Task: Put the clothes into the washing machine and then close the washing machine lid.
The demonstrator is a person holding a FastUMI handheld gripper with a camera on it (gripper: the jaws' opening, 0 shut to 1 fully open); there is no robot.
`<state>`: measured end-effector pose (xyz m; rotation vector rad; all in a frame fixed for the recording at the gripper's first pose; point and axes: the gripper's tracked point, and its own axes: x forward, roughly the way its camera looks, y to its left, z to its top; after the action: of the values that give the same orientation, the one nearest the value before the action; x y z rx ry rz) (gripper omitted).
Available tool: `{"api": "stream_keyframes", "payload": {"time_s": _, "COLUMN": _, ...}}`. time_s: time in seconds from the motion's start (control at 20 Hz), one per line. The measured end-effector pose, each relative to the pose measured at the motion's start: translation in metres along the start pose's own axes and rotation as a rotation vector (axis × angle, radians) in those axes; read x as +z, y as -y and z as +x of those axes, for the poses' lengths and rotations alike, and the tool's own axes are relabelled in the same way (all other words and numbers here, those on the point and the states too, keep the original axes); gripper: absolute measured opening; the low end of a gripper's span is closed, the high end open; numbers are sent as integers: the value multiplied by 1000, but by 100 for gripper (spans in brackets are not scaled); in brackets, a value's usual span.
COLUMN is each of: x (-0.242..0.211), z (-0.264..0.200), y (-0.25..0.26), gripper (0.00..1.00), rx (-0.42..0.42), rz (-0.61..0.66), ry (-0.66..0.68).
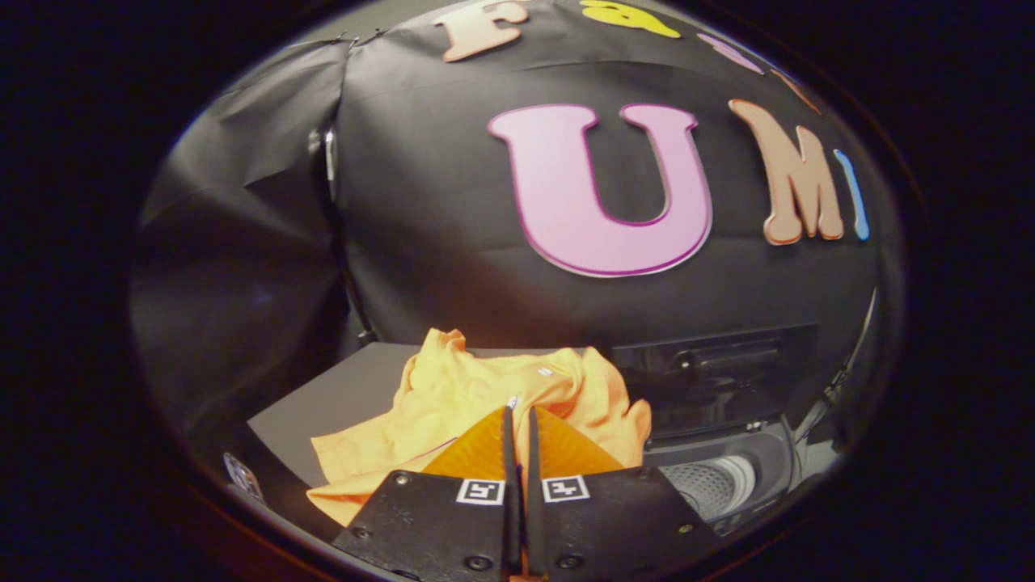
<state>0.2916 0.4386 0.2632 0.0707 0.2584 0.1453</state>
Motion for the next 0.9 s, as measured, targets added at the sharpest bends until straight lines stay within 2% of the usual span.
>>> {"api": "stream_keyframes", "payload": {"time_s": 0.1, "x": -1, "z": -1, "y": -1, "gripper": 3, "rx": -87, "rz": -16, "ry": 7}}
{"api": "stream_keyframes", "payload": {"time_s": 0.2, "x": -2, "z": 1, "y": 0, "gripper": 3, "rx": -137, "rz": -9, "ry": 8}}
{"api": "stream_keyframes", "payload": {"time_s": 0.7, "x": -1, "z": -3, "y": 7, "gripper": 5, "rx": -292, "rz": 15, "ry": -30}}
{"api": "stream_keyframes", "payload": {"time_s": 0.85, "x": -20, "z": 5, "y": 36, "gripper": 46, "rx": -340, "rz": 11, "ry": -36}}
{"api": "stream_keyframes", "payload": {"time_s": 0.9, "x": -24, "z": 5, "y": 39, "gripper": 45, "rx": -338, "rz": 25, "ry": -37}}
